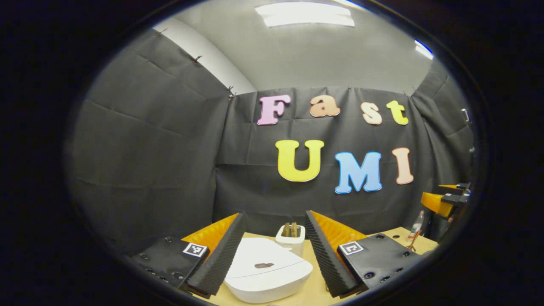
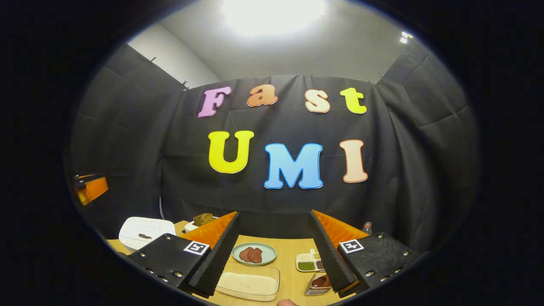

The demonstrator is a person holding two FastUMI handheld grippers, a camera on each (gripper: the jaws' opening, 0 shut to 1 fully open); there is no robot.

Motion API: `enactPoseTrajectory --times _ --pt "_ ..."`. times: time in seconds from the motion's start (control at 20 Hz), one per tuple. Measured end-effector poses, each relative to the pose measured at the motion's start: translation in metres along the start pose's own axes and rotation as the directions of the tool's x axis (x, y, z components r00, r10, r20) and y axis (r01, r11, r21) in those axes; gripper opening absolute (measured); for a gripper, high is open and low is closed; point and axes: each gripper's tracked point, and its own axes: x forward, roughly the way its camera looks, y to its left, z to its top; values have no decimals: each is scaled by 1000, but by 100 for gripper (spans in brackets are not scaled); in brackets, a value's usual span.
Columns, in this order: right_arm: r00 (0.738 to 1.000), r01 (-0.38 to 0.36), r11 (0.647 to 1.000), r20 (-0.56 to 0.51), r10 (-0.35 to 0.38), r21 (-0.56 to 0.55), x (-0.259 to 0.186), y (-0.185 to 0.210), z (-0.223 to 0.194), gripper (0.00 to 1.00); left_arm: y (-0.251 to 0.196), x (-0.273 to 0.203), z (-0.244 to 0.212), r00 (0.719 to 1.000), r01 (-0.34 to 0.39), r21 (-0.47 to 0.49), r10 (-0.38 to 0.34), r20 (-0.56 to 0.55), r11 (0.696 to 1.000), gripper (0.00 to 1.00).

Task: Close the left gripper, press the button to open the rice cooker; take a wooden spoon from the chopstick holder with the right hand, scoop a spoonful of rice and pour it into the rice cooker, then put the wooden spoon back into the chopstick holder.

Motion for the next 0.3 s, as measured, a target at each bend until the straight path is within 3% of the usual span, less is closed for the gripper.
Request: enactPoseTrajectory --times 0.3 --pt "1000 26 999 -5 -26 21 -2 6 1 96 3 0 4 999 32 16 -33 6 999 97"
